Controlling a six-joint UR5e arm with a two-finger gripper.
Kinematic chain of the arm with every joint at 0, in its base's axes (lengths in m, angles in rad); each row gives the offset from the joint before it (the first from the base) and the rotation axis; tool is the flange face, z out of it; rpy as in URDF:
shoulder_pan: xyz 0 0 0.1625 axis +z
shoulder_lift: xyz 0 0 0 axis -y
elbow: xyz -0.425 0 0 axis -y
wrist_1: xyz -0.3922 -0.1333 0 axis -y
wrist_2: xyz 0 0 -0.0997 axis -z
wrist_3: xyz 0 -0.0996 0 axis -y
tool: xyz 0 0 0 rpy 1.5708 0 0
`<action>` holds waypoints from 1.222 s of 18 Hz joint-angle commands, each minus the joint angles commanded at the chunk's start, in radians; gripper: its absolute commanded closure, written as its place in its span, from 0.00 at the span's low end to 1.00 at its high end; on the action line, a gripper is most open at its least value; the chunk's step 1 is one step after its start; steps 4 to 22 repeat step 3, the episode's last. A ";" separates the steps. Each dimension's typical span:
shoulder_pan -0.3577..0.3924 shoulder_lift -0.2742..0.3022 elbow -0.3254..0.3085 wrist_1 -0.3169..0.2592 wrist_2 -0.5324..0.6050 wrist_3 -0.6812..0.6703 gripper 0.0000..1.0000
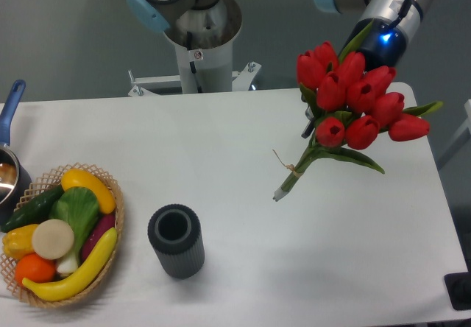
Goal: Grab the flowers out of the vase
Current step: 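Carry the tulips up and away from the vase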
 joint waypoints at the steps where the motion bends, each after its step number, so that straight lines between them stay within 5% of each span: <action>1: 0.002 0.000 0.000 0.000 0.000 0.000 0.55; 22: 0.002 0.002 -0.003 0.000 0.000 0.000 0.55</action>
